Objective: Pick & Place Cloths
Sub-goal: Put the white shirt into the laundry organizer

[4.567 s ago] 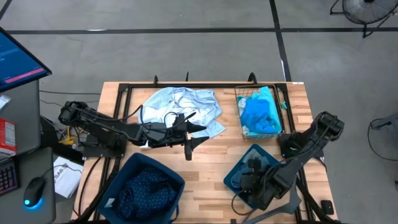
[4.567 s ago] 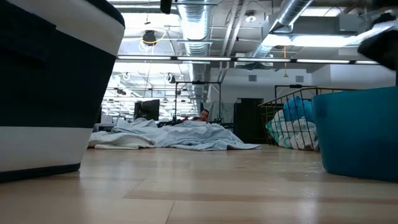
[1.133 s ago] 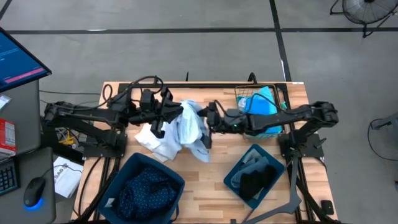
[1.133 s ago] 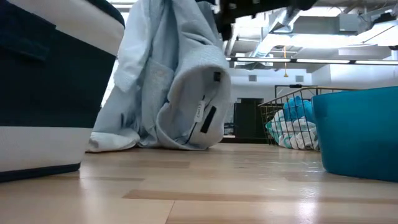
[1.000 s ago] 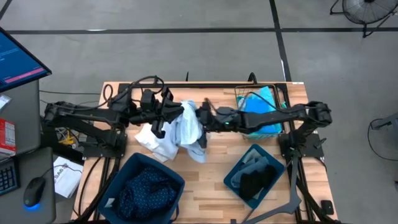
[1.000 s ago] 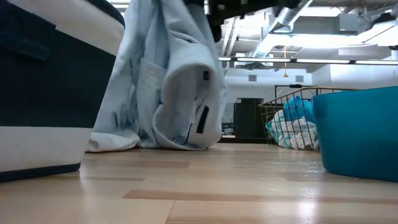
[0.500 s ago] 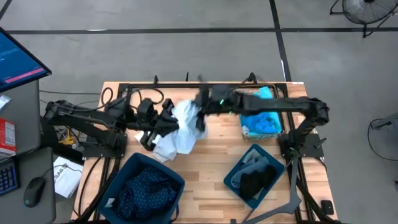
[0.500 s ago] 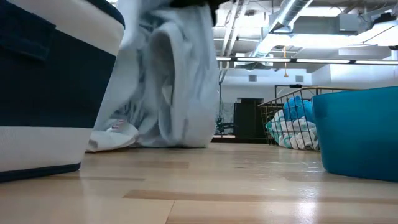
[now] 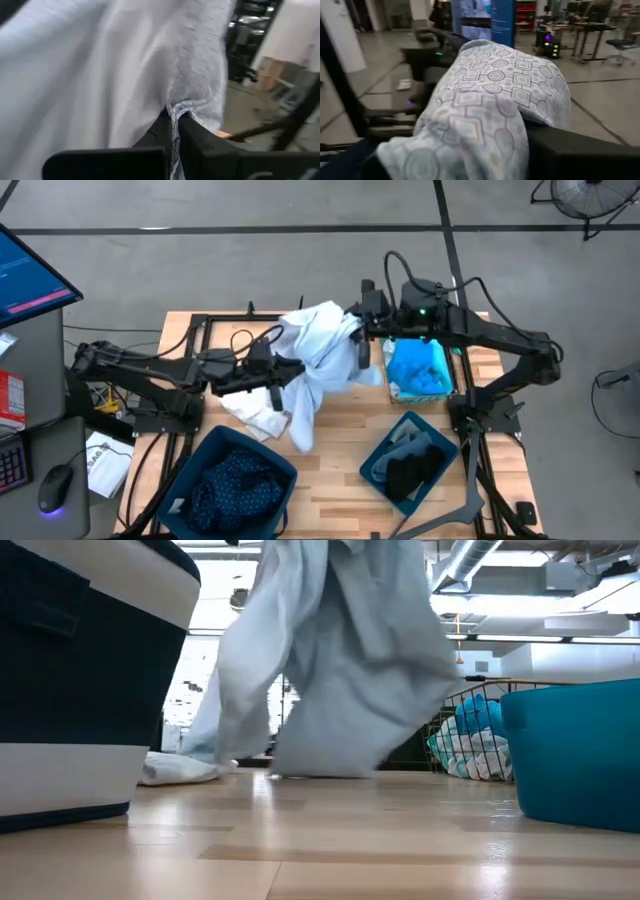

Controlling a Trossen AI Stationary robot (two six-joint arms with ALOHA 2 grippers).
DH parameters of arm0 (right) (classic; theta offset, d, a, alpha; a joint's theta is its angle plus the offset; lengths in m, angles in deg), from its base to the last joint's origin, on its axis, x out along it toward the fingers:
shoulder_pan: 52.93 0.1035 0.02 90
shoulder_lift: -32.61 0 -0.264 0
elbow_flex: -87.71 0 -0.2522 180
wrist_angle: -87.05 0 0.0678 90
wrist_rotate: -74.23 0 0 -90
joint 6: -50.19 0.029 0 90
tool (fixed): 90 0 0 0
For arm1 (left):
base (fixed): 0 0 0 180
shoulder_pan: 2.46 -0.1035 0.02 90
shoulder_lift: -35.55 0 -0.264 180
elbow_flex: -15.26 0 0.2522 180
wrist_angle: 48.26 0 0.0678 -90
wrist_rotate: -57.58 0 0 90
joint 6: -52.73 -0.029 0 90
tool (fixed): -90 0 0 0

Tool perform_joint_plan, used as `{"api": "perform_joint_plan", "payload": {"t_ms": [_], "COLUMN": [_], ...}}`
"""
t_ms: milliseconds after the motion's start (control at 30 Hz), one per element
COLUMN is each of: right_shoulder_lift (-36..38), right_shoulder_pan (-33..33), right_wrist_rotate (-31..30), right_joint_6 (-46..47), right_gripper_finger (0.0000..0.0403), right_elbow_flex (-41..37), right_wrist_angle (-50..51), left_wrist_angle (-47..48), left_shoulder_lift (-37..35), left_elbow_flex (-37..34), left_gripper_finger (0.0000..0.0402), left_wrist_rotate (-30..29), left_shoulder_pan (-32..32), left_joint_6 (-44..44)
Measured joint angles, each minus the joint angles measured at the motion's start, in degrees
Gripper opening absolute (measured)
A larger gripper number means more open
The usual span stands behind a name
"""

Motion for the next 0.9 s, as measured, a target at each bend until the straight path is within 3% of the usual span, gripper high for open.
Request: {"api": "perform_joint_plan", "payload": {"t_ms": [233,400,600,900], "right_shoulder_lift": [1.86,2.27,2.36,6.53], "right_shoulder_pan": [3.17,5.1,7.24,7.34], "right_wrist_rotate": [-0.02,0.21,0.16,0.21], "right_joint_6": [1.2,2.15,2.18,2.2], "right_gripper_finger": [0.0001,0.0001,0.0,0.0], "right_elbow_flex": [-0.07,-0.02,-0.02,0.0], "right_wrist_angle": [-0.48,-0.44,0.12,5.68], "left_wrist_angle": [-0.17,-0.25,-2.98,-1.67], "left_shoulder_lift": [3.96,8.15,12.65,7.12], "left_elbow_flex": [0.04,0.02,0.0,-0.09], "left_gripper_finger": [0.0048,0.0119,0.0212,0.0258], "left_wrist_rotate": [-3.54,-3.63,-3.7,-3.43], "left_shoulder_pan": [-0.37,0.02,-0.4,3.84], "left_joint_6": [-8.22,-11.94,-9.34,-8.81]}}
